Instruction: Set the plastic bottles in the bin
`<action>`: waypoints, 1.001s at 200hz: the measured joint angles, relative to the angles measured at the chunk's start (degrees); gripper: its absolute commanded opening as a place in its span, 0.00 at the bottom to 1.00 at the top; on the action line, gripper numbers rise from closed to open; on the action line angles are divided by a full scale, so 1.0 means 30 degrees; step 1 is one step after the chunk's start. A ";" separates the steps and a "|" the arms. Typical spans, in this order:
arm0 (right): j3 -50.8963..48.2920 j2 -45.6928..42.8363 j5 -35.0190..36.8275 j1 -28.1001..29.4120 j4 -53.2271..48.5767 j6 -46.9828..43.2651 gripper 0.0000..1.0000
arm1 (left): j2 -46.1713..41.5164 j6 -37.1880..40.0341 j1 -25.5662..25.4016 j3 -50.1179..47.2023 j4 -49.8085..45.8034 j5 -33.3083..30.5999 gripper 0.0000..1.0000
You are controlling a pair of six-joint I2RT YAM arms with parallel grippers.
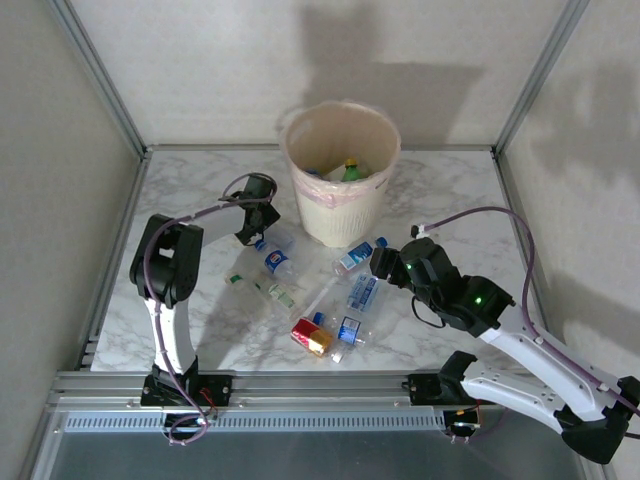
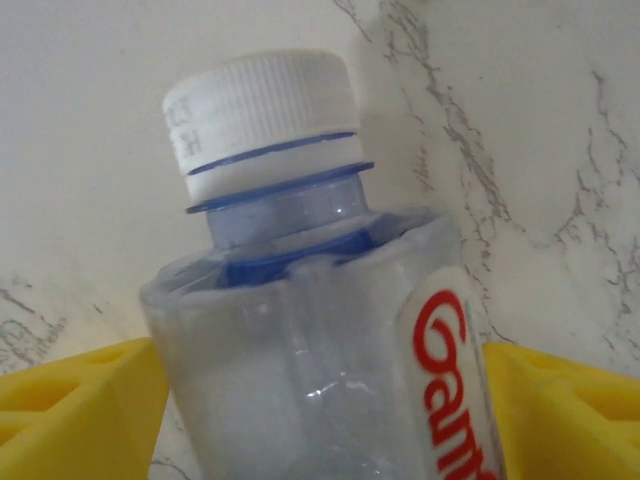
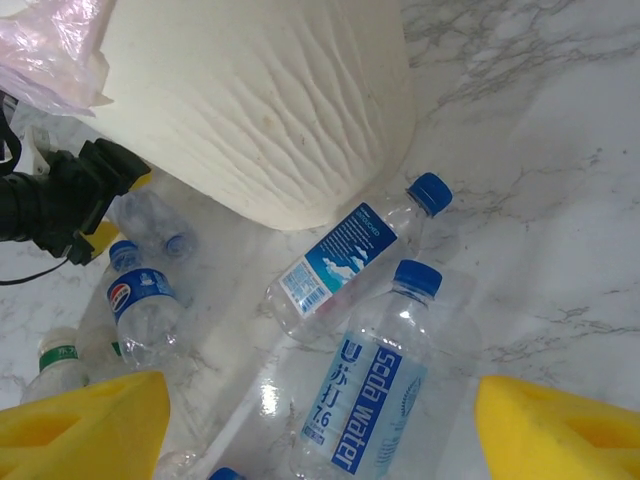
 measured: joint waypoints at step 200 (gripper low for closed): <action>-0.0117 -0.0707 0.0852 0.0007 -0.0925 0.0211 0.79 | -0.2455 0.0590 0.0007 0.1348 -0.1107 -0.1013 0.60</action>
